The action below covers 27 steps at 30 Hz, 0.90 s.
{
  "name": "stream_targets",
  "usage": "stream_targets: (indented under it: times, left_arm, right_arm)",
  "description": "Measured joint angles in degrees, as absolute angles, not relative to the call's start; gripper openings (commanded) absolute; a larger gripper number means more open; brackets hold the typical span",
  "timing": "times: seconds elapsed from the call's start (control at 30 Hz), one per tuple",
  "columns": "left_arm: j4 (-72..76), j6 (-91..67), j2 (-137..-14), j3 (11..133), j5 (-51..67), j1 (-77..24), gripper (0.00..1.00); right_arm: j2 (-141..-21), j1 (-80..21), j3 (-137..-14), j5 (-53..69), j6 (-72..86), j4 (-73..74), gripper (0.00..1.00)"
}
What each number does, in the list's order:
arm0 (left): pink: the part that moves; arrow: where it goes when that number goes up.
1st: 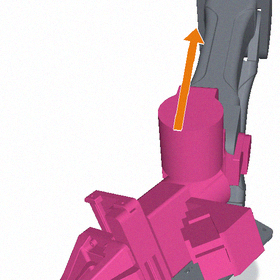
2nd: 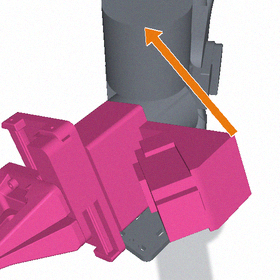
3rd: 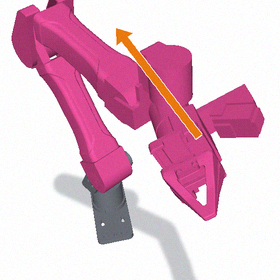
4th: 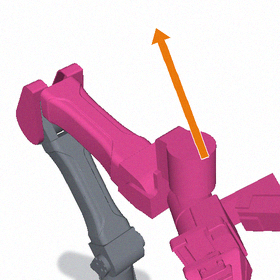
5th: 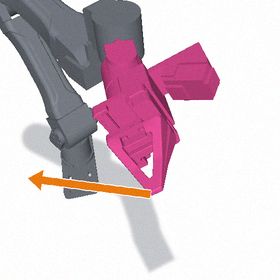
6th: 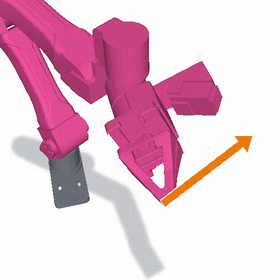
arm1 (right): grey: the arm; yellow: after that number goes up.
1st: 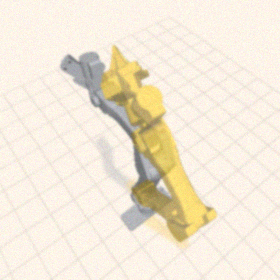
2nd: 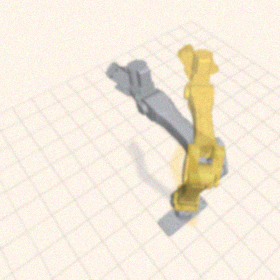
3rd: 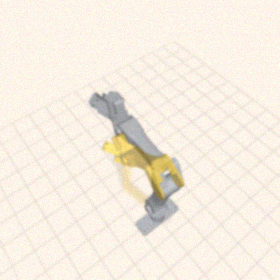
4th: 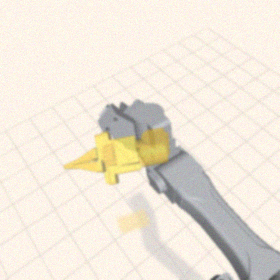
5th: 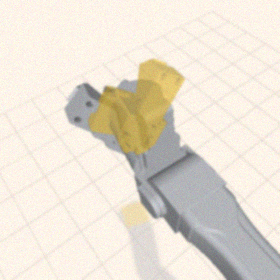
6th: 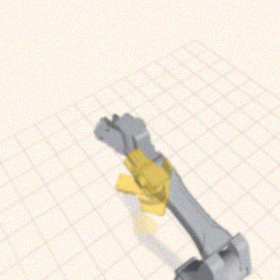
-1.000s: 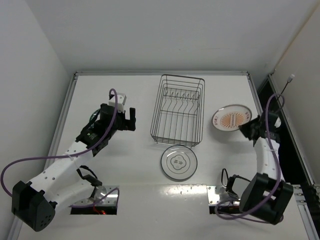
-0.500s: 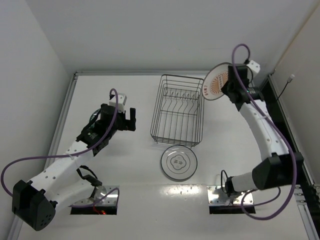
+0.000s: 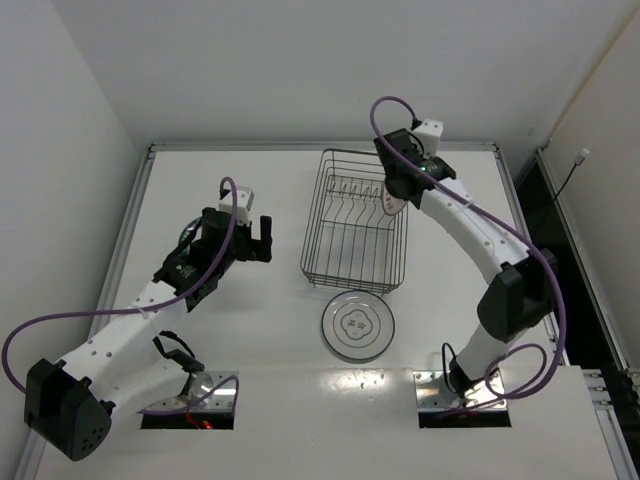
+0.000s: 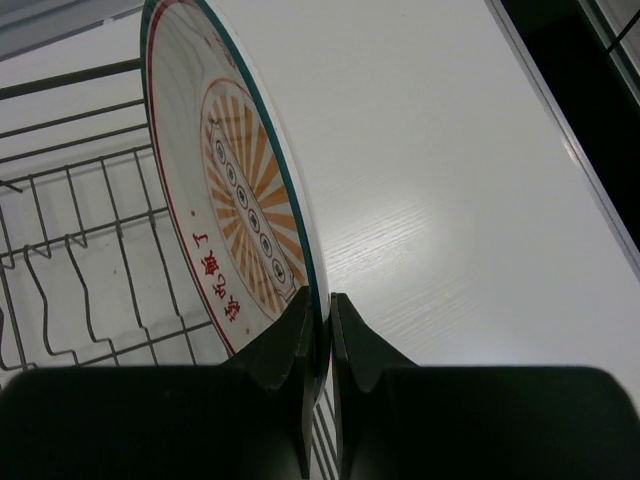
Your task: Load the plates into the dish rack
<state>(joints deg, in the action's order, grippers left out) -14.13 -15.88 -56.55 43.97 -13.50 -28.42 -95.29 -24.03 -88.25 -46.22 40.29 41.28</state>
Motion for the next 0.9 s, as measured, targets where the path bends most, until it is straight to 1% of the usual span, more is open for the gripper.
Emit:
stream_targets:
  times: [0.2, 0.4, 0.63, 0.8, 0.9]
  left_arm:
    - [-14.11, -15.88, -56.55, 43.97, -13.61, -28.42, 1.0]
    - [-14.11, -15.88, -56.55, 43.97, -14.0, -28.42, 1.0]
    - [-14.11, -15.88, -56.55, 43.97, -14.41, -28.42, 1.0]
    - [-14.11, -15.88, -56.55, 43.97, -14.46, -28.42, 1.0]
    - [-14.13, -15.88, -56.55, 43.97, -14.48, -28.42, 1.0]
  right_arm:
    - [-102.04, -29.91, -94.24, -53.91, 40.34, 44.12, 0.0]
    - [-104.71, -32.32, -94.83, -57.3, 40.71, 47.0, 0.0]
    - [-101.78, -33.15, -94.87, -61.32, 37.89, 46.87, 0.0]
    - [-97.43, -32.82, -94.96, -62.92, 34.81, 44.36, 0.0]
    - [-96.97, -32.34, -95.07, -63.2, 34.44, 43.38, 0.0]
